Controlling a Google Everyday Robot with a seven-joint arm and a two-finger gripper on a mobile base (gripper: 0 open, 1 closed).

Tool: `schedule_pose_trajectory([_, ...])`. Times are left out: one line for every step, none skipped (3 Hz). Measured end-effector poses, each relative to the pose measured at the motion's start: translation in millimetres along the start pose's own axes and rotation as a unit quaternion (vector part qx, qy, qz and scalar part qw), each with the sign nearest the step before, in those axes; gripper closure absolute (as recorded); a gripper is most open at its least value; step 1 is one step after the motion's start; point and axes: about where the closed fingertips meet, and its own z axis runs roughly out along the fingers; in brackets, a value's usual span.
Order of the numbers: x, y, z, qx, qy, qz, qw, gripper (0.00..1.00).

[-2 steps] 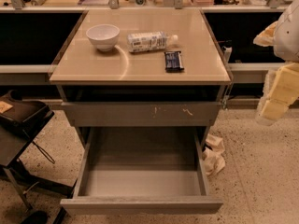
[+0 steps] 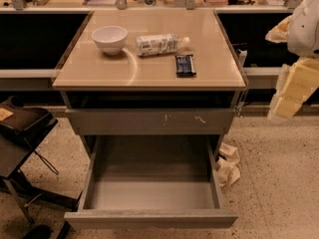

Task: Place rxbar blueberry into middle drawer

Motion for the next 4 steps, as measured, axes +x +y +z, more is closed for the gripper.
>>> schedule_pose_trajectory([-21,-40,15,-0.001,-0.048,-0.020,0.9987,0.00])
schedule_pose_trajectory([-44,-93,40,-0.004,-0.110,-0.032,0.9934,0.00])
schedule_pose_trajectory([-53,-134,83,-0.016,-0.125,-0.028,0.9916,0.00])
schedule_pose_trajectory([-53,-142,91,-0.016,-0.128,-0.025,0.9913,0.00])
